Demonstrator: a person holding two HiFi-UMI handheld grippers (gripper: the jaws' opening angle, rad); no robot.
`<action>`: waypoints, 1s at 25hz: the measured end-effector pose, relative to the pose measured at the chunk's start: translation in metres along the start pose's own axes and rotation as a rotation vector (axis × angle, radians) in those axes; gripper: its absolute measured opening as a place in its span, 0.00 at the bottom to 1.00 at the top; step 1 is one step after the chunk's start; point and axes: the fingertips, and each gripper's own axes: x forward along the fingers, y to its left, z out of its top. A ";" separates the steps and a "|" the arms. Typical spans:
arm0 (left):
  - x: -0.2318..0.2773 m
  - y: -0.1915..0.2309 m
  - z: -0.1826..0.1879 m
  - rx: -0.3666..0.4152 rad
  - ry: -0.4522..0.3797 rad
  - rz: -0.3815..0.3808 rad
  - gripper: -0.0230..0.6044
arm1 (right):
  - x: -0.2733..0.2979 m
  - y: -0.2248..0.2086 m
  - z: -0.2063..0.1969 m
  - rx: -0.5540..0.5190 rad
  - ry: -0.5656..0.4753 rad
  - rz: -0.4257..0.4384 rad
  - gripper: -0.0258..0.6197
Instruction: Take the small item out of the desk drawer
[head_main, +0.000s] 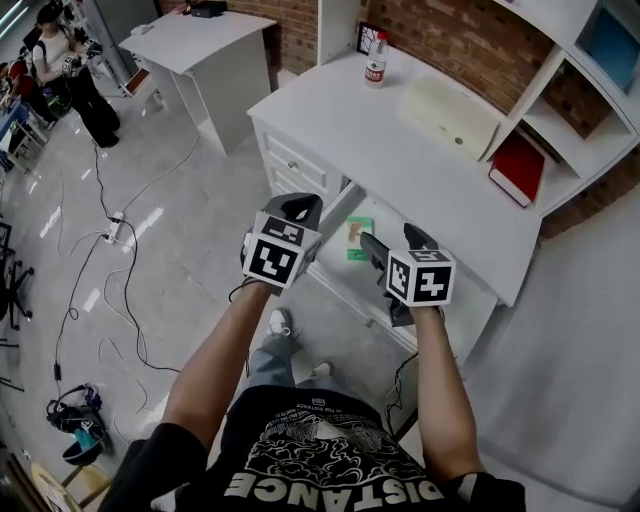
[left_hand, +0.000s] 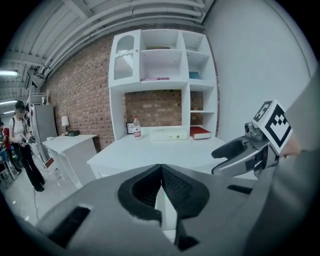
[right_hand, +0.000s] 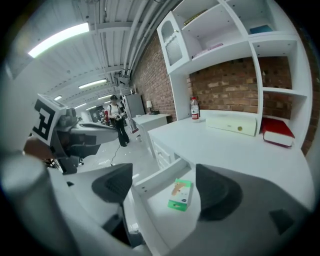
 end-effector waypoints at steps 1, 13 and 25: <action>0.003 0.003 -0.003 -0.006 0.002 -0.001 0.05 | 0.006 -0.001 -0.002 0.000 0.010 0.000 0.65; 0.051 0.045 -0.029 -0.033 0.039 -0.059 0.05 | 0.075 -0.010 -0.028 0.015 0.153 -0.048 0.68; 0.106 0.076 -0.061 -0.043 0.104 -0.147 0.05 | 0.139 -0.033 -0.065 0.074 0.280 -0.108 0.69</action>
